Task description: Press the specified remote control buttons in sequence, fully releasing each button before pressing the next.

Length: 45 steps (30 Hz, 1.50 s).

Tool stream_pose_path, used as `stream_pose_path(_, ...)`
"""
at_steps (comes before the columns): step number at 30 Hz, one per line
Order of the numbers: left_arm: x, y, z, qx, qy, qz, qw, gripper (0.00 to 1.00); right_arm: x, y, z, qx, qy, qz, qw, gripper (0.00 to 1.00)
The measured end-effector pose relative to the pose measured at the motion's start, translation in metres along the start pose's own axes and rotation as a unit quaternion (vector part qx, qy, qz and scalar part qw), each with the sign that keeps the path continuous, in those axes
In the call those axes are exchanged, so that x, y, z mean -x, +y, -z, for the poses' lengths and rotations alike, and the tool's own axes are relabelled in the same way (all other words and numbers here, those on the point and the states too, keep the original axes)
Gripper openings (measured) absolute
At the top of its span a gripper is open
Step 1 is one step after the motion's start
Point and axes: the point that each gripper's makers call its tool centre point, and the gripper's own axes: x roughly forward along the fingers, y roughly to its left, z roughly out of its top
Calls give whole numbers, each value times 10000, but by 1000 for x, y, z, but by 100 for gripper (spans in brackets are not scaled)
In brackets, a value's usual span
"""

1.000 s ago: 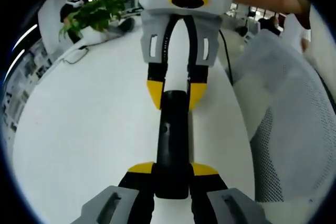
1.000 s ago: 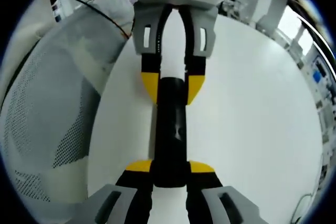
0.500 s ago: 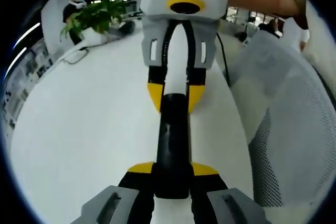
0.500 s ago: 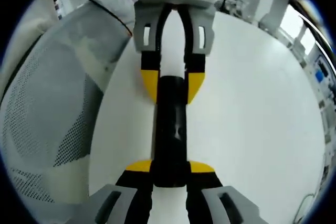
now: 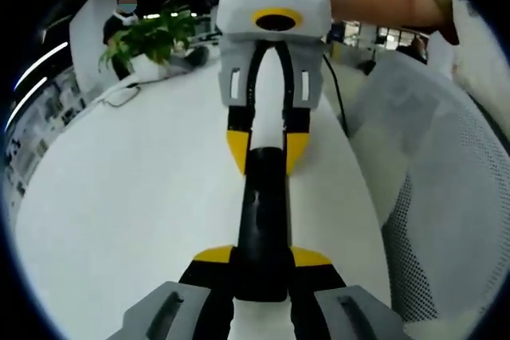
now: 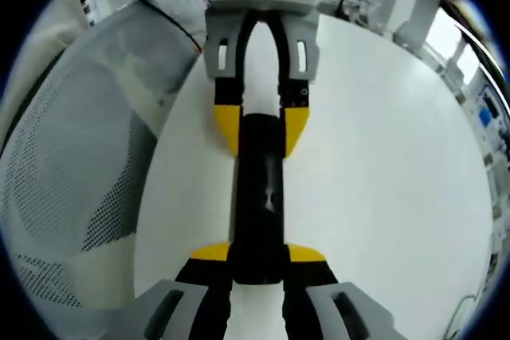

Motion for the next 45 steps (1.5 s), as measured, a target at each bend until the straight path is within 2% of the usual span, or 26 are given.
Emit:
stream_pose_path(11, 1, 0, -1, 8, -175, 3, 9998, 24, 1, -1, 2, -39, 52, 13, 10000, 22)
stream_pose_path(19, 1, 1, 0, 36, -240, -10, 9997, 24, 17, -5, 6, -254, -46, 78, 9996, 23)
stream_pose_path(26, 1, 1, 0, 36, -271, -15, 9996, 24, 30, -5, 14, -185, 137, 124, 9997, 9)
stream_pose_path(32, 2, 0, 0, 24, -260, -12, 9997, 24, 34, -3, 9, -71, 225, 101, 9997, 0)
stream_pose_path(38, 2, 1, 0, 20, -242, -13, 9997, 24, 32, -2, 5, 37, 428, 61, 9991, 0)
stream_pose_path(45, 1, 1, 0, 32, -246, -32, 9997, 24, 25, 0, 10, 66, 720, -73, 9974, 0)
